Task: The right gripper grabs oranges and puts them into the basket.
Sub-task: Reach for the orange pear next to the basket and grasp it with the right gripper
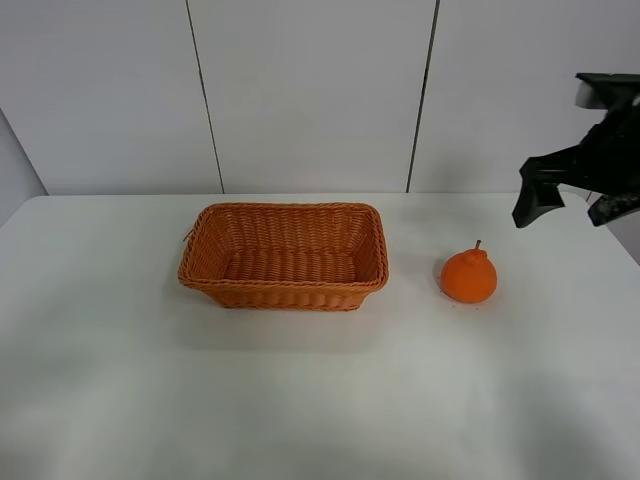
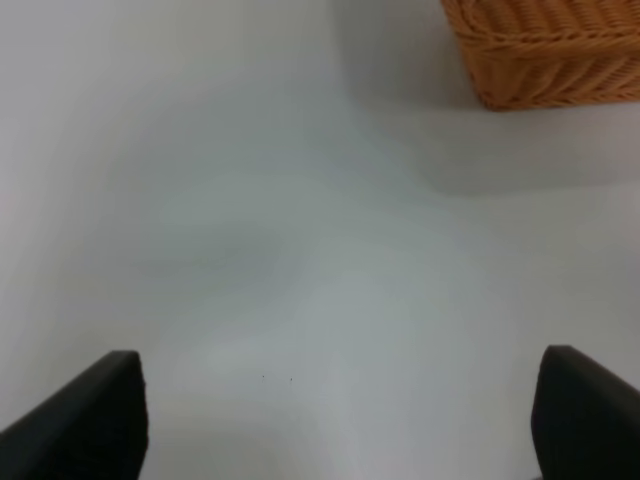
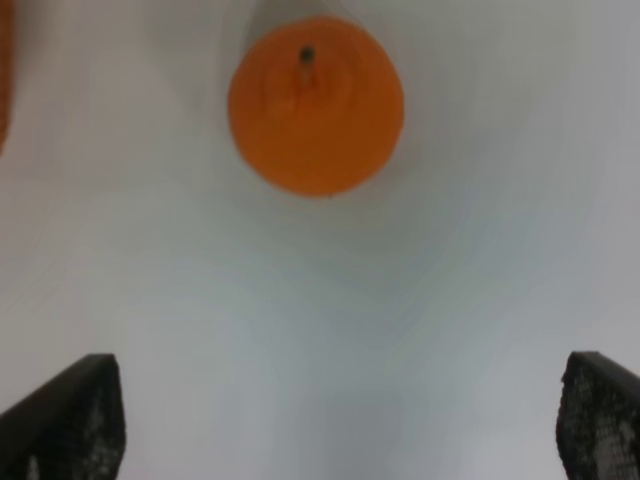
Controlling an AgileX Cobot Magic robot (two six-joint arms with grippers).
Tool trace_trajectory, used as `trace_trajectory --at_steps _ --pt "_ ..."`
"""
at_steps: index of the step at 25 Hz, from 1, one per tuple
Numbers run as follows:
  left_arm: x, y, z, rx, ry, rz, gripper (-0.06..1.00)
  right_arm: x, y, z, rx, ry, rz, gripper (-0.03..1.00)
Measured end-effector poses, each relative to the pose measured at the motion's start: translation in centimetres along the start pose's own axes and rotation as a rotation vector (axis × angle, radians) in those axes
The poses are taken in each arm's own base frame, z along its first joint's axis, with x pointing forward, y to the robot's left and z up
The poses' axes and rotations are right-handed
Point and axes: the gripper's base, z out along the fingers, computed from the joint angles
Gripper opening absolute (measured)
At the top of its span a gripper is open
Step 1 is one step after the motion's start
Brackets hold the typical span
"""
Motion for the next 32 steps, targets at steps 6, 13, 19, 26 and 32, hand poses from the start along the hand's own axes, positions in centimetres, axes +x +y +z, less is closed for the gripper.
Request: trace_trajectory --at_steps 6,13,19,26,32 --pt "0.0 0.0 0.0 0.000 0.000 0.000 0.88 -4.8 0.5 5.3 -0.003 0.105 -0.023 0.66" --pt "0.0 0.0 0.0 0.000 0.000 0.000 0.88 -5.4 2.5 9.3 -0.003 0.181 -0.077 0.66" --pt "0.0 0.0 0.0 0.000 0.000 0.000 0.88 -5.5 2.0 12.6 0.024 0.219 -0.073 0.66" --pt "0.0 0.0 0.0 0.000 0.000 0.000 0.88 -5.1 1.5 17.8 0.038 0.273 -0.067 0.66" --pt "0.0 0.0 0.0 0.000 0.000 0.000 0.88 -4.8 1.3 19.8 0.044 0.294 -0.059 0.65"
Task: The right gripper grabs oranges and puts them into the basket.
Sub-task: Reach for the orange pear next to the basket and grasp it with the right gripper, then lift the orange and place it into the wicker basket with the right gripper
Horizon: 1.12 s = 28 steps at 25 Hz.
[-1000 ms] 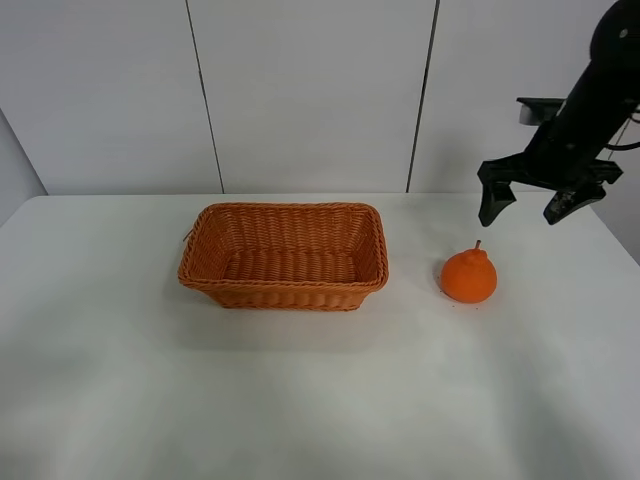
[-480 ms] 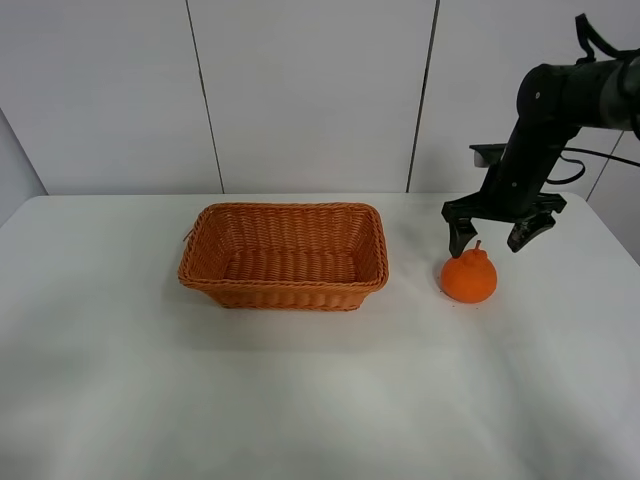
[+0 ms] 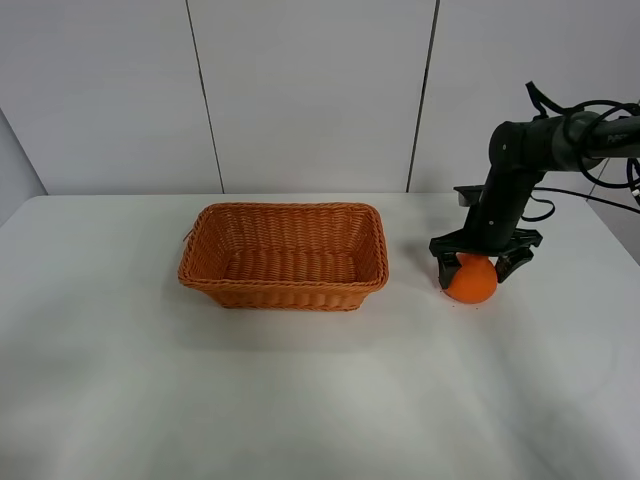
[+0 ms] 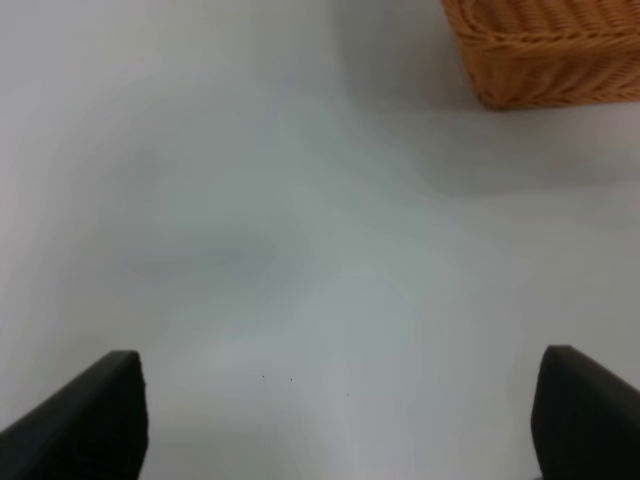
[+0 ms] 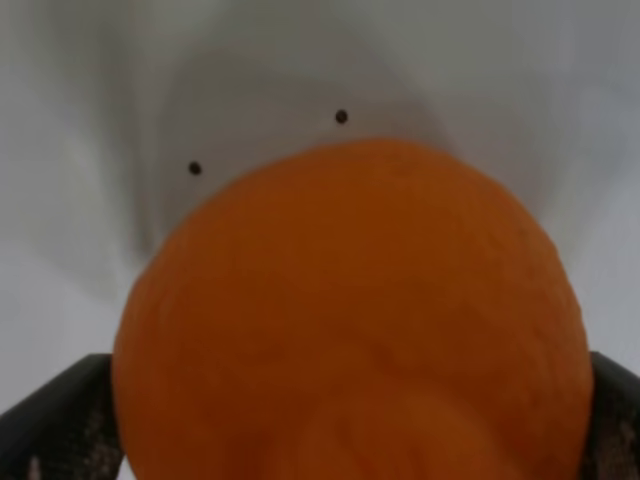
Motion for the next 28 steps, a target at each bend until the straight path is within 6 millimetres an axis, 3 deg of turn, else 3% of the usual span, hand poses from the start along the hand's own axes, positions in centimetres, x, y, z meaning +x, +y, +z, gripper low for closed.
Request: trace_trajectory --at_steps 4,10,16,19,25,28 --pt "0.0 0.0 0.0 0.000 0.000 0.000 0.88 -0.1 0.0 0.0 0.001 -0.014 -0.001 0.55" --pt "0.0 0.0 0.0 0.000 0.000 0.000 0.88 0.0 0.0 -0.2 0.001 0.006 -0.010 0.13" --pt "0.0 0.0 0.0 0.000 0.000 0.000 0.88 -0.4 0.1 -2.3 0.002 0.000 -0.020 0.11" --pt "0.0 0.0 0.0 0.000 0.000 0.000 0.88 -0.9 0.2 -5.6 0.001 -0.051 -0.023 0.11" --pt "0.0 0.0 0.0 0.000 0.000 0.000 0.88 -1.4 0.5 -14.8 -0.002 -0.270 -0.032 0.11" --pt "0.0 0.0 0.0 0.000 0.000 0.000 0.88 -1.1 0.6 -17.9 -0.002 -0.356 -0.035 0.11"
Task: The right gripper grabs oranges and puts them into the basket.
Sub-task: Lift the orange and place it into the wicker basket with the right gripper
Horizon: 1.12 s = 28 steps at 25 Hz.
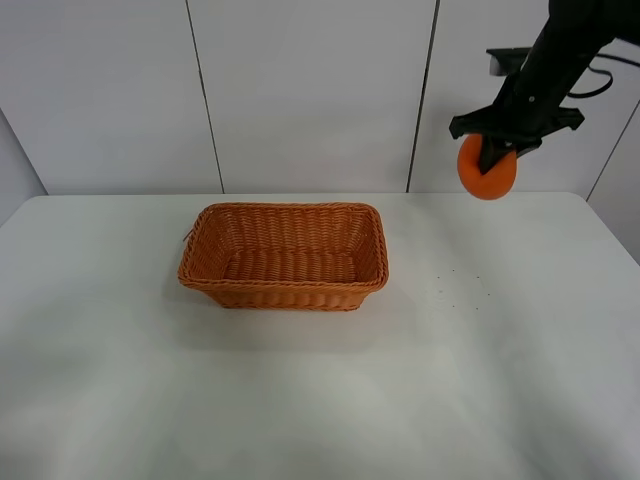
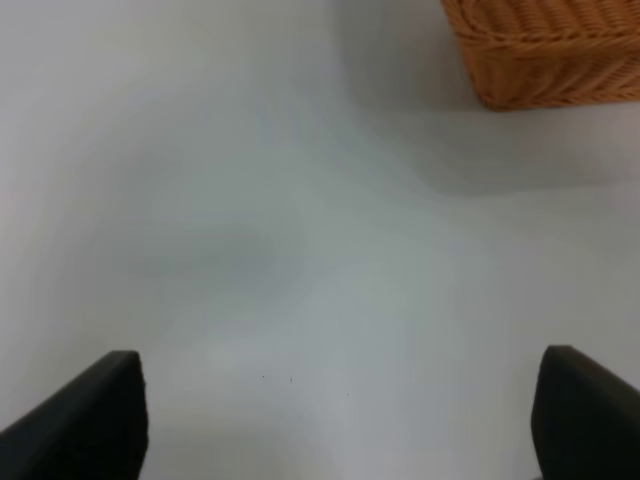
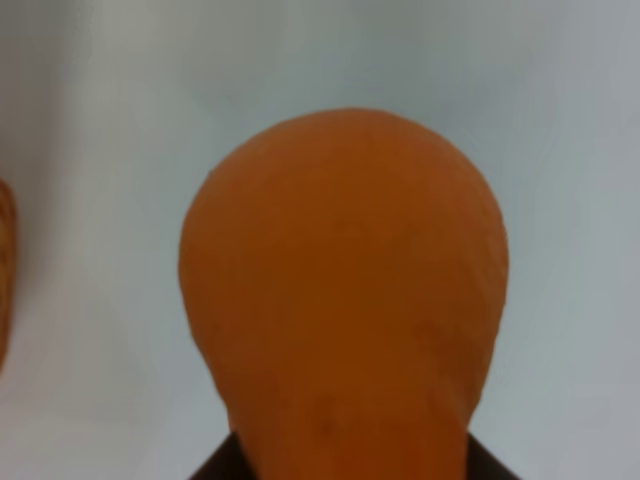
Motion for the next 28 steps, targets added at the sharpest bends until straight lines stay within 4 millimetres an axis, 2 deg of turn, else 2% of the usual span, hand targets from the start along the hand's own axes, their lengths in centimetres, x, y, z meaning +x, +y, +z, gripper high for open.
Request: trace_trajectory --at_steps 5,9,12,18,20,23,25,28 --pt "0.0 0.0 0.0 0.000 0.000 0.000 0.88 -0.2 0.1 -3.4 0.000 -0.079 -0.003 0.11" --pt "0.0 0.0 0.0 0.000 0.000 0.000 0.88 0.0 1.0 -4.4 -0.006 -0.095 -0.024 0.11" --pt "0.0 0.0 0.0 0.000 0.000 0.000 0.88 0.1 3.9 -4.4 -0.031 -0.095 -0.086 0.11" --pt "0.0 0.0 0.0 0.000 0.000 0.000 0.88 1.7 12.9 -4.5 -0.112 -0.096 -0.289 0.11" --pt "0.0 0.0 0.0 0.000 0.000 0.000 0.88 2.2 15.5 -3.9 -0.127 -0.100 -0.350 0.11" --pt "0.0 0.0 0.0 0.000 0.000 0.000 0.88 3.1 19.1 -1.6 -0.147 -0.080 -0.426 0.11" --pt "0.0 0.0 0.0 0.000 0.000 0.000 0.88 3.4 21.0 0.6 -0.161 -0.074 -0.461 0.11" --pt "0.0 0.0 0.0 0.000 0.000 0.000 0.88 3.7 22.8 4.3 -0.169 -0.068 -0.484 0.11"
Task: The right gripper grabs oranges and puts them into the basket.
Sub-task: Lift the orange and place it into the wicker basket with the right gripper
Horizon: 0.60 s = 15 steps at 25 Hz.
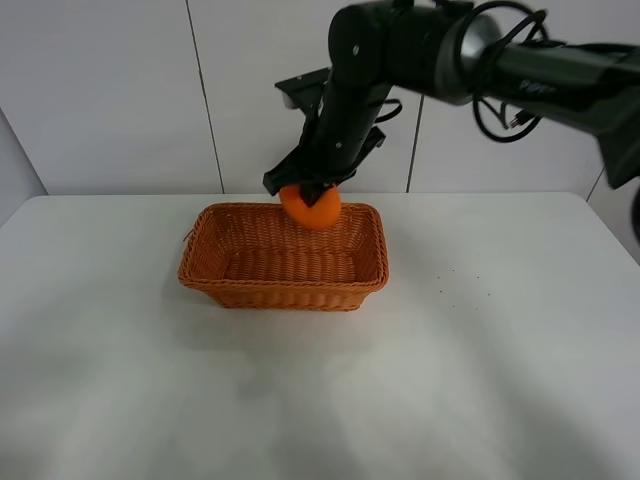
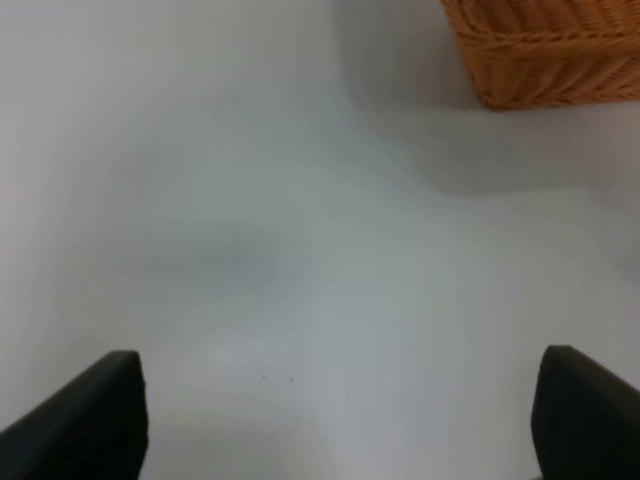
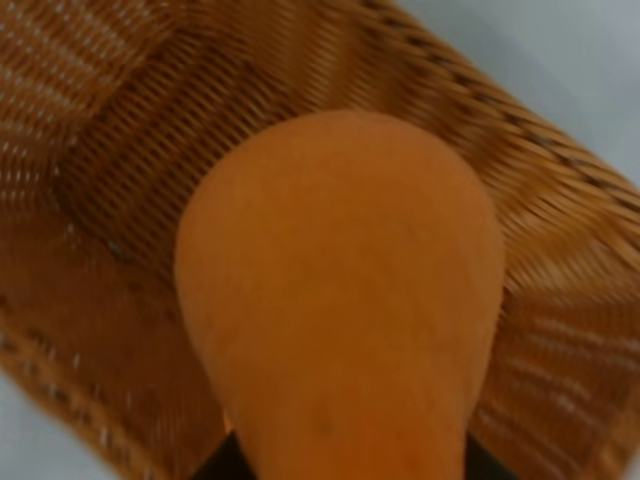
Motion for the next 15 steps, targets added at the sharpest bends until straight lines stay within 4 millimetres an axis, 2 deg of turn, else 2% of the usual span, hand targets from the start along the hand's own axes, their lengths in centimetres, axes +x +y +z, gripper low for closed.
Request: trace_trajectory --at_steps 5,7,9,12,15 --pt "0.0 0.0 0.0 0.000 0.000 0.000 0.88 0.9 0.3 6.5 0.005 0.062 -0.014 0.11" --pt "0.0 0.0 0.0 0.000 0.000 0.000 0.88 1.4 0.3 8.1 0.006 0.093 -0.014 0.19" --pt "0.0 0.0 0.0 0.000 0.000 0.000 0.88 1.7 0.3 8.7 0.005 0.108 -0.015 0.33" --pt "0.0 0.0 0.0 0.000 0.000 0.000 0.88 1.6 0.3 8.6 0.005 0.105 -0.015 0.57" --pt "0.0 0.0 0.0 0.000 0.000 0.000 0.88 1.5 0.3 8.0 0.006 0.104 -0.015 0.66"
